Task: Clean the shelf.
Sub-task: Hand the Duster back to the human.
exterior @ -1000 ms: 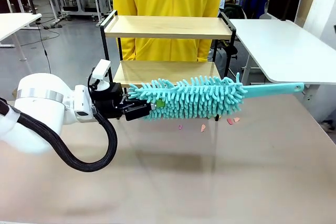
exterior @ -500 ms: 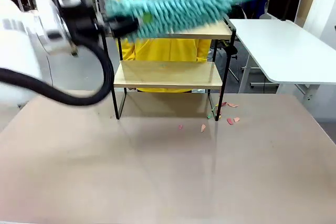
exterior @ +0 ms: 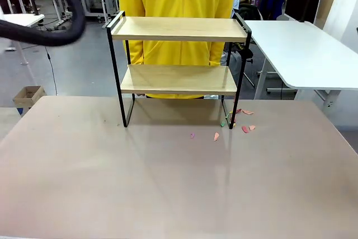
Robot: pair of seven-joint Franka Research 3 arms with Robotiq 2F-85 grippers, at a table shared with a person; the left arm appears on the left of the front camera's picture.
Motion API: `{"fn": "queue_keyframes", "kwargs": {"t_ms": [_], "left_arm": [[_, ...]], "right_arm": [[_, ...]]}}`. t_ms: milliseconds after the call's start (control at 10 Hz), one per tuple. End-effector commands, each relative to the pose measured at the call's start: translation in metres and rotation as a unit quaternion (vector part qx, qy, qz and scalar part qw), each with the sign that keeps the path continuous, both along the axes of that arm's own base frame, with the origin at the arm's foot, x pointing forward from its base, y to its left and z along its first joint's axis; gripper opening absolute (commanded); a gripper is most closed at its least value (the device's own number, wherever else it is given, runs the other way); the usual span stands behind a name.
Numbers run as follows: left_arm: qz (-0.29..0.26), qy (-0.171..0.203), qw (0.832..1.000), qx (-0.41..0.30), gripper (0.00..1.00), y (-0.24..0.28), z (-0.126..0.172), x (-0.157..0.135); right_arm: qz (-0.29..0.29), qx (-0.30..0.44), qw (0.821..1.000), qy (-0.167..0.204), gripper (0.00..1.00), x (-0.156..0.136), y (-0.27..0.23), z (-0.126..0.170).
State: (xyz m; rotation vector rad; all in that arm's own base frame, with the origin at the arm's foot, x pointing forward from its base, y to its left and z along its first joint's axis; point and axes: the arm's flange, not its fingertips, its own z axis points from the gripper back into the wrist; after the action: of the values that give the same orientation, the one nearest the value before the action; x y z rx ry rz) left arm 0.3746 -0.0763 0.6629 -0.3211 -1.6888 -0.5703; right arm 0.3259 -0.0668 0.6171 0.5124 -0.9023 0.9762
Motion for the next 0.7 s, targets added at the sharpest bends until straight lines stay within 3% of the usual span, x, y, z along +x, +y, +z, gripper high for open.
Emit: {"fn": "queue_keyframes", "kwargs": {"t_ms": [0, 300, 600], "left_arm": [[0.088, -0.014, 0.996, -0.021, 0.18, 0.028, 0.0, -0.001], [0.19, 0.008, 0.982, -0.013, 0.18, 0.08, -0.034, 0.012], [0.232, 0.038, 0.972, -0.008, 0.18, 0.114, -0.113, 0.012]], "right_arm": [[0.003, 0.006, 1.0, -0.005, 1.0, 0.002, 0.0, 0.004], [0.003, 0.006, 1.0, -0.005, 1.0, 0.002, 0.0, 0.004], [0.003, 0.006, 1.0, -0.005, 1.0, 0.002, 0.0, 0.004]]}}
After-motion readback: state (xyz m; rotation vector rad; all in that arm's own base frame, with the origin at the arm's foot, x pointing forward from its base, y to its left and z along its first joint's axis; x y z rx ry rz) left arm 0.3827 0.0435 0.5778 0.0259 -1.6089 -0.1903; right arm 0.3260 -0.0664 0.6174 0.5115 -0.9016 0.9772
